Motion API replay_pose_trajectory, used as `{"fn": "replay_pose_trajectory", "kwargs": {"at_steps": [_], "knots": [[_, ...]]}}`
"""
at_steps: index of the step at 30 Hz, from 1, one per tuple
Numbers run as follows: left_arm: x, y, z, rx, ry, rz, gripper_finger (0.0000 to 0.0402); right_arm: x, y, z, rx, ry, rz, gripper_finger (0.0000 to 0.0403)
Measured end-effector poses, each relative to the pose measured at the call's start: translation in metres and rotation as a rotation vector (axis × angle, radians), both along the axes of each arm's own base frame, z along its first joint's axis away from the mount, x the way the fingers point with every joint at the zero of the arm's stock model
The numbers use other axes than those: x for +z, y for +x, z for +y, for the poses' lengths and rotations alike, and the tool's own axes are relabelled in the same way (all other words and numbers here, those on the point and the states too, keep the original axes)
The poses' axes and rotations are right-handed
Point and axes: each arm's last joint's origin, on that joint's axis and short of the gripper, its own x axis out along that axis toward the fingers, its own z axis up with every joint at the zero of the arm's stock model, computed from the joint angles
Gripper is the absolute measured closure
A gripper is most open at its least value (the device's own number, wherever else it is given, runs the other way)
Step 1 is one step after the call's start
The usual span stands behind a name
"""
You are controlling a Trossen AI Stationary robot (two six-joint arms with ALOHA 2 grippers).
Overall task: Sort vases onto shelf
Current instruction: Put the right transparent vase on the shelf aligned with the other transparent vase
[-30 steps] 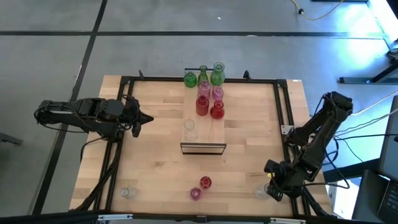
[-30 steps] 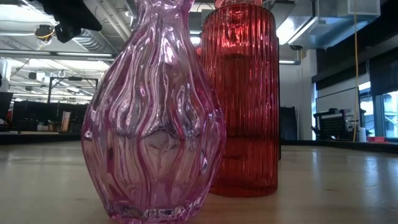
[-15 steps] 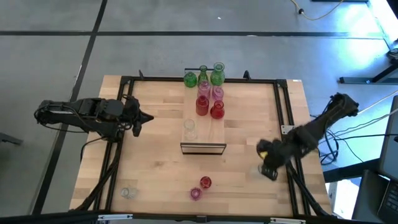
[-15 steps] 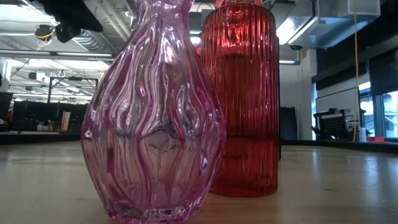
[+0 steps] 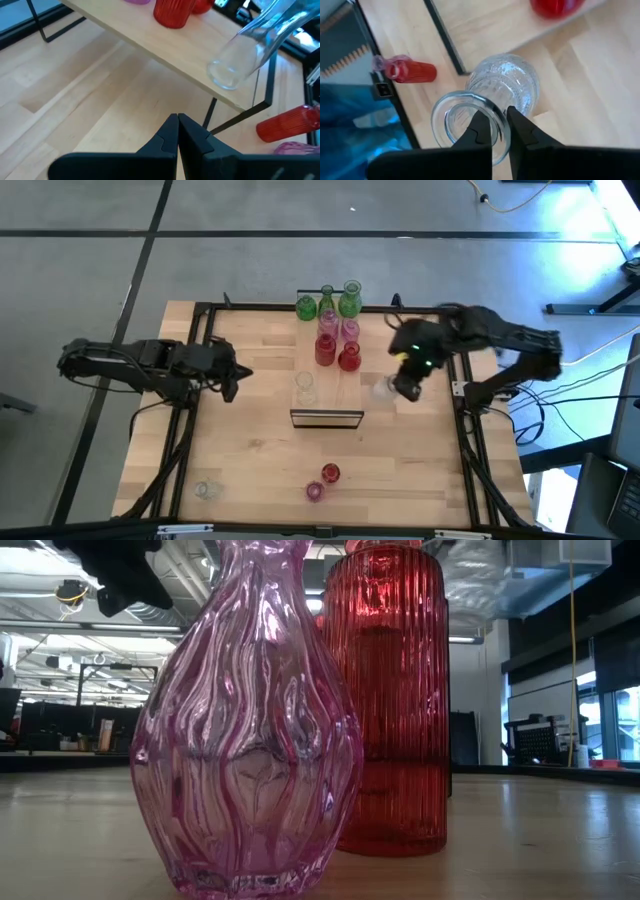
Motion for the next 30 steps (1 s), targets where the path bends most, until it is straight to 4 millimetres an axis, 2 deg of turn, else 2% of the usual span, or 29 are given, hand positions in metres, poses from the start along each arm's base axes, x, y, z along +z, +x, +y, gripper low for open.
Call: {"fn": "replay_pose_trajectory", "kwargs": {"at_steps": [3, 8, 15, 21, 30], "knots": [[-0.002, 0.005, 0.0, -0.001, 0.0, 0.02, 0.0401, 0.002, 0.022, -0.006, 0.054, -0.036, 0.032, 0.0396], [-0.003, 0.007, 0.001, 0.04, 0.022, 0.016, 0.0401, 0.008, 0.051, -0.007, 0.123, -0.069, -0.02, 0.0396], [-0.002, 0.003, 0.004, 0.121, 0.086, 0.016, 0.0401, -0.004, 0.081, -0.007, 0.183, 0.014, -0.041, 0.0396], [-0.002, 0.004, 0.003, 0.099, 0.075, 0.02, 0.0401, -0.017, 0.093, -0.007, 0.193, 0.012, 0.002, 0.0396], [-0.002, 0.004, 0.003, 0.094, 0.077, 0.021, 0.0401, -0.026, 0.098, -0.014, 0.183, 0.025, 0.059, 0.0394]]}}
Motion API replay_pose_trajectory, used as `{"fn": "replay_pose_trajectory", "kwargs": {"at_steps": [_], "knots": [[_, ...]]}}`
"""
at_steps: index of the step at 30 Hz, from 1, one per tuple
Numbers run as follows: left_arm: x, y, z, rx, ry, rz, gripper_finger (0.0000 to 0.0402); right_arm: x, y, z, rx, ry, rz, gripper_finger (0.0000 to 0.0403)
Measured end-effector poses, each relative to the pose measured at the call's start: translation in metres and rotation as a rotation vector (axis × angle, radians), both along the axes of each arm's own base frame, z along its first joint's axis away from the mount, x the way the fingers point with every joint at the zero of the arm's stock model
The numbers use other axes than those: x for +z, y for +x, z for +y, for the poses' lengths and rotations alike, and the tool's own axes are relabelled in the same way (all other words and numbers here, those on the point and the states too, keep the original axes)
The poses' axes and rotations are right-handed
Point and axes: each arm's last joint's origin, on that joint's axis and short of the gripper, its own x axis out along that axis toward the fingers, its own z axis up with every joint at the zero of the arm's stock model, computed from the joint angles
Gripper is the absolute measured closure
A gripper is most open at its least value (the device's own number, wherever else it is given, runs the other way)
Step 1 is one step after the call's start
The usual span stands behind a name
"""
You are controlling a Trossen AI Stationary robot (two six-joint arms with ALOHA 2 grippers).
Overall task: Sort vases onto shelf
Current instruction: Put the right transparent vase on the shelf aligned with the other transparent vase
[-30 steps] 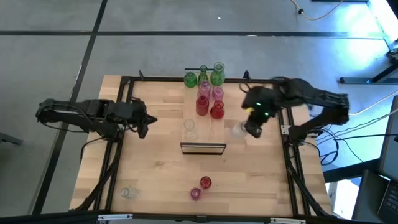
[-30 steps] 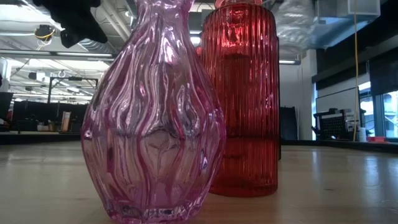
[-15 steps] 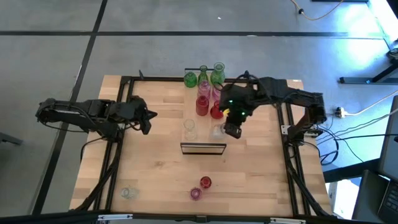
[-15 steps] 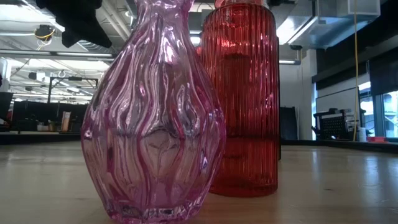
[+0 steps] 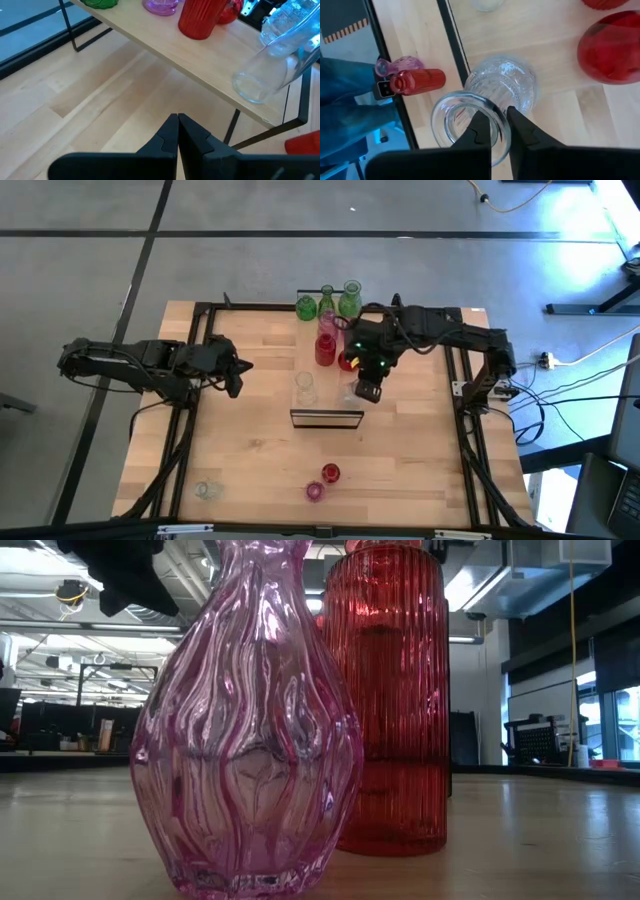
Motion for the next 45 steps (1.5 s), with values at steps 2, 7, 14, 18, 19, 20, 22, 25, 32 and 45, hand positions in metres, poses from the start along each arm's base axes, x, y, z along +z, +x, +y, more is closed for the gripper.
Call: {"fn": "replay_pose_trajectory", "kwargs": {"at_steps": [2, 7, 14, 18, 19, 20, 22, 25, 32, 45], "knots": [[0.0, 0.0, 0.0, -0.001, 0.0, 0.001, 0.0401, 0.0, 0.001, -0.003, -0.009, -0.003, 0.001, 0.0387], [0.0, 0.0, 0.0, -0.002, -0.001, 0.0, 0.0401, 0.0, 0.003, -0.003, -0.013, -0.016, -0.017, 0.0359], [0.0, 0.0, 0.0, -0.011, 0.011, 0.006, 0.0401, 0.0, 0.006, -0.004, -0.022, -0.034, -0.046, 0.0299], [0.0, 0.0, 0.0, -0.011, 0.012, 0.006, 0.0401, 0.003, 0.006, -0.004, -0.044, -0.043, -0.068, 0.0271], [0.0, 0.0, 0.0, -0.012, 0.012, 0.006, 0.0401, 0.004, 0.006, -0.004, -0.048, -0.052, -0.079, 0.0266], [0.0, 0.0, 0.0, -0.012, 0.012, 0.006, 0.0401, 0.005, 0.005, -0.004, -0.05, -0.056, -0.084, 0.0264], [0.0, 0.0, 0.0, -0.012, 0.012, 0.007, 0.0401, 0.011, 0.003, -0.005, -0.06, -0.077, -0.108, 0.0262], [0.0, 0.0, 0.0, -0.012, 0.013, 0.007, 0.0401, 0.027, 0.001, -0.006, -0.075, -0.106, -0.17, 0.0265], [0.0, 0.0, 0.0, -0.015, 0.017, 0.009, 0.0401, 0.066, -0.027, -0.002, -0.115, -0.189, -0.24, 0.0269], [0.0, 0.0, 0.0, -0.02, 0.029, 0.013, 0.0401, 0.041, -0.091, 0.034, -0.261, -0.221, -0.343, 0.0269]]}}
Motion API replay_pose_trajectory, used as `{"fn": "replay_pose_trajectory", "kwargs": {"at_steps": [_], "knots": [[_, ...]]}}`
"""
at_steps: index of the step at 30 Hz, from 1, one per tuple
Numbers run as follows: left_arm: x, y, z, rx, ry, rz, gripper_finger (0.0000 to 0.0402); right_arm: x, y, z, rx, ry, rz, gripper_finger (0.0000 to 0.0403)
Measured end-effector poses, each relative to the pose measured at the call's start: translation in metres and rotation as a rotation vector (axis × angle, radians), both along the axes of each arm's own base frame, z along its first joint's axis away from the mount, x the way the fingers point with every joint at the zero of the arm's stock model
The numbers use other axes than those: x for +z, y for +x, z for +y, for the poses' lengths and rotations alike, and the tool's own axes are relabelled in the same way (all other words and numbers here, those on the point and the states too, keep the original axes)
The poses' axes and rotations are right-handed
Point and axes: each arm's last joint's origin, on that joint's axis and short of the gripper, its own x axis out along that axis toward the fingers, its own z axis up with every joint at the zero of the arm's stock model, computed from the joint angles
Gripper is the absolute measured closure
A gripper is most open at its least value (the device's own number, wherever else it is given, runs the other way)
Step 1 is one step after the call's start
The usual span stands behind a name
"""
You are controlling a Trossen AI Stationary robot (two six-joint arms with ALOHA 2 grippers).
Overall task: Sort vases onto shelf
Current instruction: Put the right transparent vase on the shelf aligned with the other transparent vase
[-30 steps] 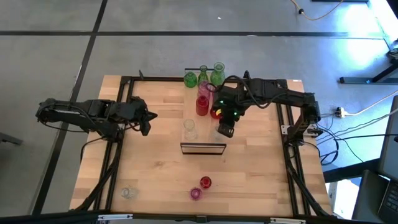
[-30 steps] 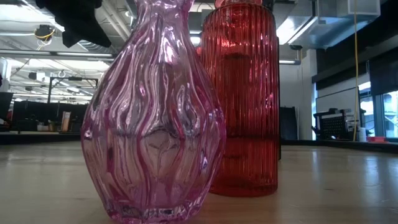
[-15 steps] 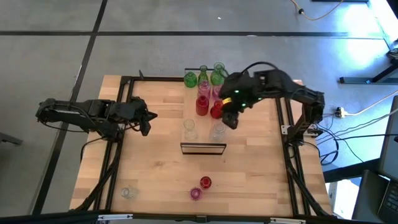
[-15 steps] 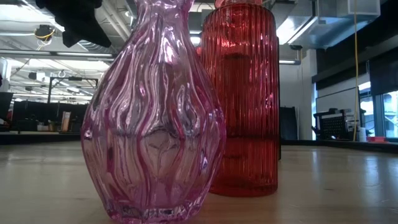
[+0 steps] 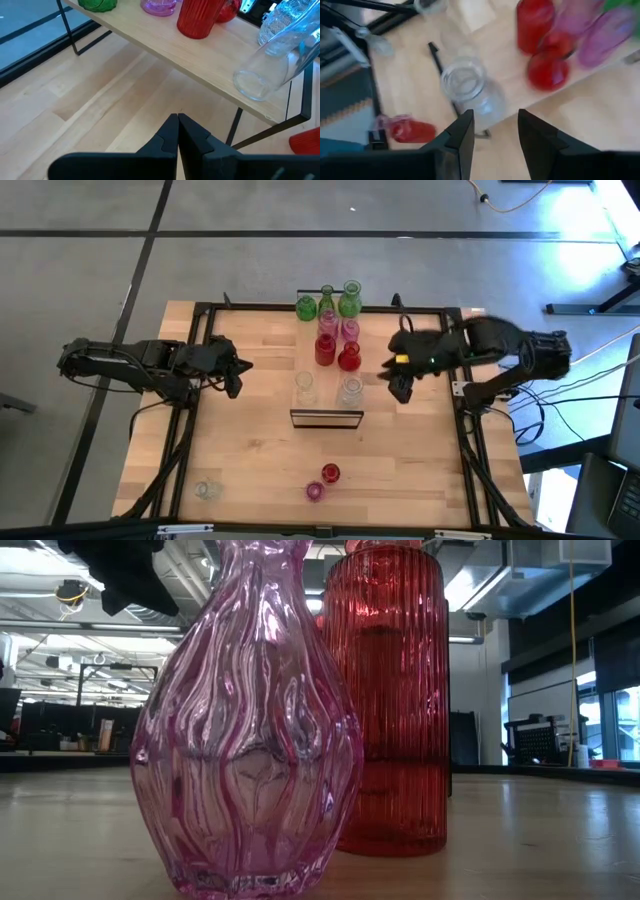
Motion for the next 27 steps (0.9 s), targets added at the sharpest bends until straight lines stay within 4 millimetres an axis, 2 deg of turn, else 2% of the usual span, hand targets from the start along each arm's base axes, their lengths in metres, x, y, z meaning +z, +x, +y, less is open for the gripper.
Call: {"fn": "replay_pose_trajectory", "kwargs": {"at_steps": [3, 7, 10, 14, 16, 19, 27], "knots": [[0.0, 0.0, 0.0, -0.004, 0.005, -0.001, 0.0401, -0.034, -0.008, 0.004, -0.016, 0.069, -0.036, 0.0269], [0.001, 0.001, 0.0, -0.008, -0.004, -0.013, 0.0401, -0.072, -0.029, 0.005, -0.079, 0.121, 0.013, 0.0281], [0.001, 0.001, 0.0, -0.002, -0.014, -0.017, 0.0401, -0.088, -0.036, 0.007, -0.073, 0.109, -0.007, 0.0314], [0.001, 0.001, 0.0, -0.002, -0.015, -0.018, 0.0401, -0.109, -0.029, 0.008, -0.036, 0.124, -0.052, 0.0383], [0.001, 0.001, 0.0, -0.001, -0.019, -0.02, 0.0401, -0.121, -0.026, 0.009, -0.05, 0.135, -0.043, 0.0396], [0.001, 0.001, 0.0, 0.006, -0.028, -0.024, 0.0401, -0.131, -0.022, 0.009, -0.091, 0.155, -0.039, 0.0391], [0.002, 0.001, 0.0, 0.014, -0.039, -0.036, 0.0401, -0.134, -0.009, 0.012, -0.04, 0.147, -0.077, 0.0402]]}}
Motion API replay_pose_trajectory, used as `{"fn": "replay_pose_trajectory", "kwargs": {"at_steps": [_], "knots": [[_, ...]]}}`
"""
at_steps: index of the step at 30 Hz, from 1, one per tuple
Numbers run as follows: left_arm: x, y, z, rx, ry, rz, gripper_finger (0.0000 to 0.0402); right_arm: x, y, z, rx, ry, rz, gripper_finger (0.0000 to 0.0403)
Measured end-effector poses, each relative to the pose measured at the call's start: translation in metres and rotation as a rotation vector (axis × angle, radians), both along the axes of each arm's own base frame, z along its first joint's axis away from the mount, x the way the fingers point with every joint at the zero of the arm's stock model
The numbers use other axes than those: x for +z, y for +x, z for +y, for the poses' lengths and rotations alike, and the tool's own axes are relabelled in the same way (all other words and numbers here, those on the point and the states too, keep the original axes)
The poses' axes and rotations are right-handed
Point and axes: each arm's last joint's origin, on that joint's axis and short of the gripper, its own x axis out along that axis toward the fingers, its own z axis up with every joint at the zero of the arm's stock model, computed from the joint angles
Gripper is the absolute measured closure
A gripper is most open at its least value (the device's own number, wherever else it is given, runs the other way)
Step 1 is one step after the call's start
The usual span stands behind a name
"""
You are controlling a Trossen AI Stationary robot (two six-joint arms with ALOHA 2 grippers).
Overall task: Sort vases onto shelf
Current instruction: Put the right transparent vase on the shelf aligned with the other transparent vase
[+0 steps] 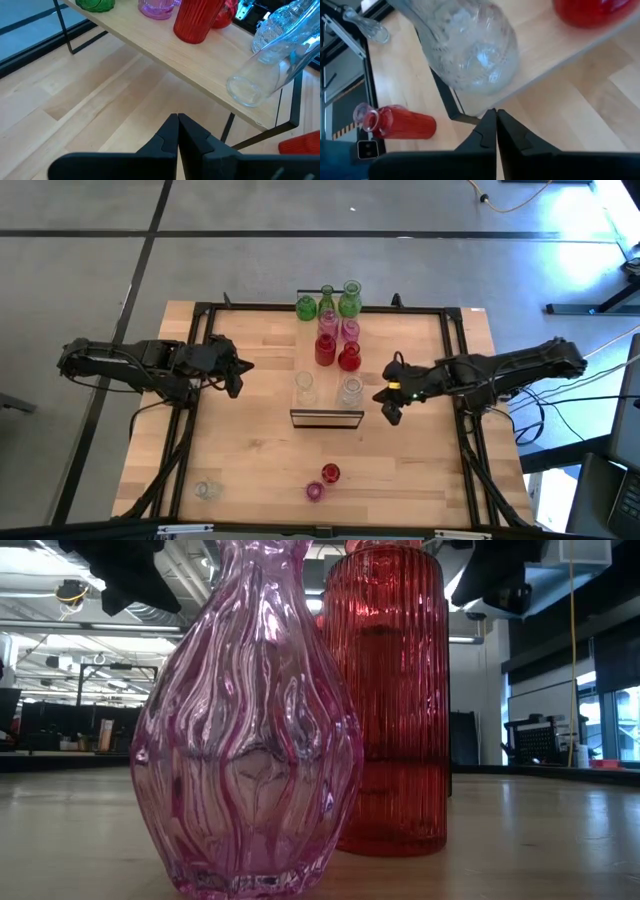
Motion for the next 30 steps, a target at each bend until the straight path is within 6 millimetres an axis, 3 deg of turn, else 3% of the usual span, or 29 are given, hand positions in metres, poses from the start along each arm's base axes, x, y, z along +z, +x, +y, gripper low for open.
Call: {"fn": "replay_pose_trajectory", "kwargs": {"at_steps": [18, 30], "knots": [[0.0, 0.0, 0.0, 0.011, 0.008, -0.001, 0.0401, -0.009, 0.03, -0.019, 0.054, 0.051, -0.055, 0.0403], [0.0, 0.0, 0.0, 0.009, 0.007, 0.0, 0.0401, -0.01, 0.041, -0.016, 0.12, 0.102, -0.108, 0.0403]]}}
